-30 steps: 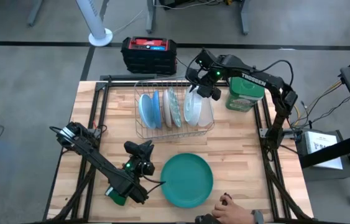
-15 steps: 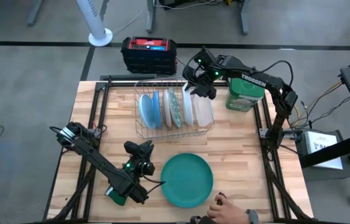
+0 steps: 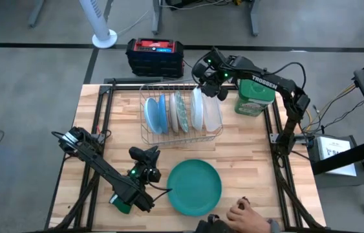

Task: Sort dishes
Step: Put the white plate in the dish rack, then put the green plate in the dish rack

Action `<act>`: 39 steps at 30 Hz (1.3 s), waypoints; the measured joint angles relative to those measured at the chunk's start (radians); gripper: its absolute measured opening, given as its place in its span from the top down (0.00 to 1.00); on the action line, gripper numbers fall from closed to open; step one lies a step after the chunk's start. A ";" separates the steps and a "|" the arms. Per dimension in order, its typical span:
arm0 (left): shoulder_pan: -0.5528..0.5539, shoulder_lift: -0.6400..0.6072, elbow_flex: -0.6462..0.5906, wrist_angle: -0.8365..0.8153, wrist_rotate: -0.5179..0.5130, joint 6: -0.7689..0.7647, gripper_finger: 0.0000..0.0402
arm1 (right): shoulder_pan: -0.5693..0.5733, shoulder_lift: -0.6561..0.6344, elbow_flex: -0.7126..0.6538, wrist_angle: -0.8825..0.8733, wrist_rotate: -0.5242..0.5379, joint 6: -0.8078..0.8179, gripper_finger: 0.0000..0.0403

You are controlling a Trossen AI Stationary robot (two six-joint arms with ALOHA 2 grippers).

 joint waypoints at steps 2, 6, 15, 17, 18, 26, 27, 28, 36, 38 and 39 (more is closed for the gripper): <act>-0.001 0.000 0.000 0.000 0.000 0.000 0.71 | -0.008 0.000 0.000 -0.002 0.000 0.017 0.69; -0.002 0.000 0.000 0.000 0.000 0.000 0.71 | -0.030 -0.014 0.000 -0.010 0.040 0.017 0.66; -0.009 -0.005 0.001 0.000 -0.007 0.000 0.71 | -0.094 -0.086 0.000 -0.014 0.157 0.127 0.64; -0.009 -0.005 0.001 0.000 -0.025 -0.003 0.71 | -0.109 -0.111 0.000 -0.006 0.157 0.220 0.66; -0.007 -0.005 0.001 0.000 -0.036 -0.003 0.71 | -0.113 -0.119 0.001 0.004 0.157 0.297 0.67; 0.002 -0.005 0.025 0.064 -0.055 -0.004 0.71 | -0.113 -0.197 -0.013 -0.047 0.043 0.821 0.81; 0.002 -0.005 0.034 0.084 -0.055 -0.004 0.71 | -0.113 -0.207 -0.025 -0.063 -0.015 0.839 0.83; 0.002 -0.005 0.043 0.105 -0.055 -0.004 0.71 | -0.114 -0.217 -0.043 -0.070 -0.081 0.849 0.85; 0.004 -0.005 0.162 0.182 -0.055 -0.004 0.71 | -0.088 -0.318 -0.270 0.107 -0.238 1.116 0.99; 0.006 -0.005 0.205 0.184 -0.058 -0.003 0.71 | -0.080 -0.340 -0.343 0.173 -0.237 1.195 0.99; 0.008 -0.005 0.226 0.186 -0.062 0.003 0.71 | -0.073 -0.352 -0.377 0.190 -0.238 1.219 0.99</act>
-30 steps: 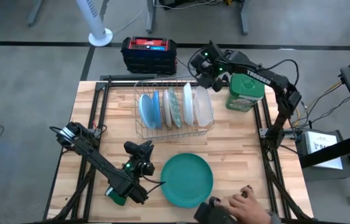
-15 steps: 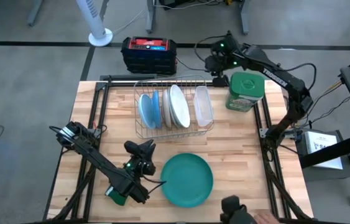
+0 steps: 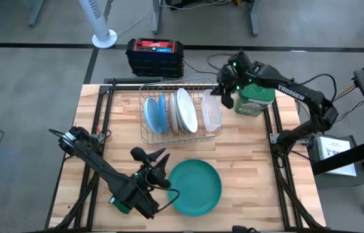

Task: Sort dishes
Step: Put the green plate in the dish rack

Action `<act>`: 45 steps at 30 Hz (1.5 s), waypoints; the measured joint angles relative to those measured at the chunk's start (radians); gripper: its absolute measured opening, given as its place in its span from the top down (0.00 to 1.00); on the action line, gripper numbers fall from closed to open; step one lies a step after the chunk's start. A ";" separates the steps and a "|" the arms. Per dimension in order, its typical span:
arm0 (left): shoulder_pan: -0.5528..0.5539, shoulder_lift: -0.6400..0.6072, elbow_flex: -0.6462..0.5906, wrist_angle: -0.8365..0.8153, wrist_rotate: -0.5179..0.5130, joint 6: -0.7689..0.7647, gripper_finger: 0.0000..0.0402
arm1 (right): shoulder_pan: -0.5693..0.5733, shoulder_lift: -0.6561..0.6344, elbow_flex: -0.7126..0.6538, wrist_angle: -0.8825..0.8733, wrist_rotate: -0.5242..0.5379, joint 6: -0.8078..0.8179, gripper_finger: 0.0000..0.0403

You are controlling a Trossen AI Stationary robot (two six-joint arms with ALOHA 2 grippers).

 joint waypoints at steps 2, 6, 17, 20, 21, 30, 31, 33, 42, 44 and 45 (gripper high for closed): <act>0.004 0.000 0.038 0.007 -0.003 0.008 0.71 | 0.012 -0.027 -0.072 0.032 -0.001 0.033 1.00; 0.012 -0.001 0.074 0.016 0.035 0.008 0.71 | 0.046 -0.103 -0.218 0.123 0.000 0.072 1.00; 0.007 -0.001 0.032 0.430 0.786 0.211 0.71 | 0.273 -0.497 -0.663 0.447 -0.003 0.243 1.00; 0.003 -0.001 -0.014 0.566 0.886 0.266 0.71 | 0.384 -0.570 -0.766 0.507 -0.003 0.359 1.00; 0.001 -0.001 -0.031 0.576 0.895 0.259 0.71 | 0.420 -0.585 -0.794 0.516 -0.004 0.398 1.00; 0.004 -0.001 -0.232 0.635 0.901 0.037 0.71 | 0.748 -0.584 -0.916 0.602 0.259 0.863 1.00; 0.004 -0.001 -0.255 0.646 0.902 0.028 0.71 | 0.779 -0.575 -0.917 0.599 0.334 0.899 1.00; 0.004 -0.001 -0.296 0.671 0.914 0.010 0.71 | 0.837 -0.554 -0.924 0.585 0.444 0.974 1.00; 0.010 -0.001 -0.412 0.765 0.958 -0.008 0.71 | 0.965 -0.383 -0.931 0.600 0.524 1.260 0.87; 0.013 -0.001 -0.431 0.807 0.958 0.013 0.71 | 0.976 -0.328 -0.931 0.623 0.525 1.280 0.82; 0.015 -0.001 -0.441 0.825 0.958 0.024 0.71 | 0.978 -0.301 -0.932 0.642 0.529 1.285 0.79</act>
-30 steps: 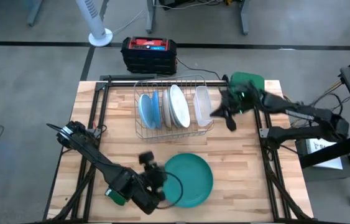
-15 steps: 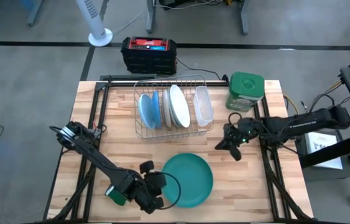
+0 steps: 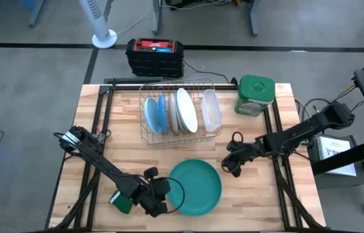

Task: Sort dishes
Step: Put the green plate in the dish rack

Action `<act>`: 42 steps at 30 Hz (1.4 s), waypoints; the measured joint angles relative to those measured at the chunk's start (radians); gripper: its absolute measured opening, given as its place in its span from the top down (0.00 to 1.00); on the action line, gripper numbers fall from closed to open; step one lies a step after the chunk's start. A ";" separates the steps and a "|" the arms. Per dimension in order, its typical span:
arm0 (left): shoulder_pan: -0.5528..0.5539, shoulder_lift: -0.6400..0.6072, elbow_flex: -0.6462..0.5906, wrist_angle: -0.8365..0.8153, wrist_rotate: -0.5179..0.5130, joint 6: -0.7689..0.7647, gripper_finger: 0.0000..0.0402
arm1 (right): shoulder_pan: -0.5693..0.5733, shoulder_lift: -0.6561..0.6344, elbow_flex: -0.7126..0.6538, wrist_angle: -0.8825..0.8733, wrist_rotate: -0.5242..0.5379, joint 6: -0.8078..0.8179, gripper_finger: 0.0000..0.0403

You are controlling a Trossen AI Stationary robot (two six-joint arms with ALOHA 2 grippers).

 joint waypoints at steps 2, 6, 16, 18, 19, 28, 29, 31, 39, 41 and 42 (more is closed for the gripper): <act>0.004 0.000 -0.017 0.041 0.000 0.024 0.71 | 0.001 0.056 0.000 0.064 0.019 0.022 0.74; 0.010 0.000 -0.040 0.083 0.000 0.040 0.71 | 0.000 0.175 0.000 0.232 -0.004 0.024 0.64; 0.015 -0.001 -0.072 0.143 -0.004 0.052 0.71 | 0.001 0.381 0.010 0.392 -0.035 0.125 0.54; 0.018 -0.001 -0.073 0.152 -0.005 0.061 0.71 | 0.001 0.408 0.018 0.406 -0.033 0.119 0.54; 0.018 -0.001 -0.074 0.155 -0.007 0.068 0.71 | 0.001 0.421 0.025 0.410 -0.032 0.114 0.55; 0.038 0.000 -0.070 0.168 -0.007 0.079 0.71 | 0.005 0.440 0.072 0.380 -0.026 -0.019 0.73; 0.040 0.000 -0.065 0.168 -0.007 0.084 0.71 | 0.005 0.438 0.072 0.380 -0.025 -0.028 0.77; 0.040 0.001 -0.051 0.167 -0.003 0.099 0.71 | 0.005 0.430 0.072 0.368 -0.015 -0.032 0.87; 0.025 -0.001 0.165 -0.077 -0.002 0.170 0.71 | 0.005 0.349 0.072 0.301 -0.072 -0.102 0.98; 0.018 -0.002 0.228 -0.188 -0.017 0.174 0.71 | 0.005 0.291 0.073 0.257 -0.071 -0.132 0.99; 0.014 -0.002 0.256 -0.241 -0.033 0.184 0.71 | 0.005 0.258 0.073 0.221 -0.070 -0.147 0.99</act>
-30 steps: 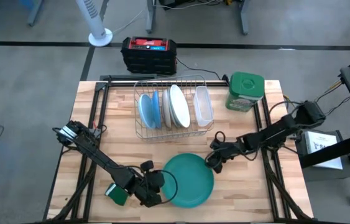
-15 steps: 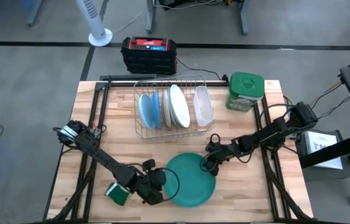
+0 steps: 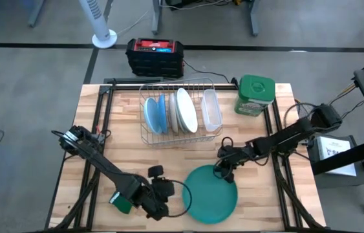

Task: Sort dishes
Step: Put the green plate in the dish rack

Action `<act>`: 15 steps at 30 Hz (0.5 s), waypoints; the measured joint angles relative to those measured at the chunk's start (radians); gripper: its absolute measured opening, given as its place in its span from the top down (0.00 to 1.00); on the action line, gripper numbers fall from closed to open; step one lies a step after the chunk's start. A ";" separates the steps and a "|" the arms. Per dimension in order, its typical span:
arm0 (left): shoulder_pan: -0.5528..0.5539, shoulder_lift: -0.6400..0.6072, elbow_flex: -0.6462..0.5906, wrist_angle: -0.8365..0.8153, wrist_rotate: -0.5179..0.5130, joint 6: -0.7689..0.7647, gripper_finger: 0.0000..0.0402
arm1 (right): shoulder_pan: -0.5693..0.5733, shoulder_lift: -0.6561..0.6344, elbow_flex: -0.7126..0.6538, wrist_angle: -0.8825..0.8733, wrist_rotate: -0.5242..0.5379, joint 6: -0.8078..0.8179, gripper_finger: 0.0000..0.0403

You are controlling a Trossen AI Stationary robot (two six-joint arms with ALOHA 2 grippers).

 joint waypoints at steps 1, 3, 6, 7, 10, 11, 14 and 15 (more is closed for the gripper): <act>-0.003 0.000 0.026 -0.045 -0.022 0.016 0.71 | 0.000 -0.036 0.000 -0.039 0.001 -0.017 0.99; -0.009 0.000 0.078 -0.129 -0.106 0.063 0.71 | 0.000 -0.120 0.002 -0.105 0.012 -0.059 0.99; -0.018 0.000 0.141 -0.251 -0.288 0.120 0.71 | 0.000 -0.260 0.005 -0.164 0.041 -0.130 1.00; -0.018 0.000 0.157 -0.285 -0.335 0.130 0.71 | 0.000 -0.308 0.005 -0.187 0.061 -0.151 1.00; -0.020 0.000 0.199 -0.391 -0.471 0.127 0.71 | 0.000 -0.449 0.029 -0.269 0.119 -0.249 1.00; -0.020 0.000 0.208 -0.419 -0.515 0.125 0.71 | 0.000 -0.491 0.044 -0.297 0.140 -0.288 1.00; -0.020 0.000 0.221 -0.493 -0.631 0.119 0.71 | 0.000 -0.592 0.105 -0.368 0.269 -0.413 1.00; -0.020 0.000 0.223 -0.519 -0.664 0.110 0.71 | 0.000 -0.618 0.128 -0.391 0.325 -0.472 1.00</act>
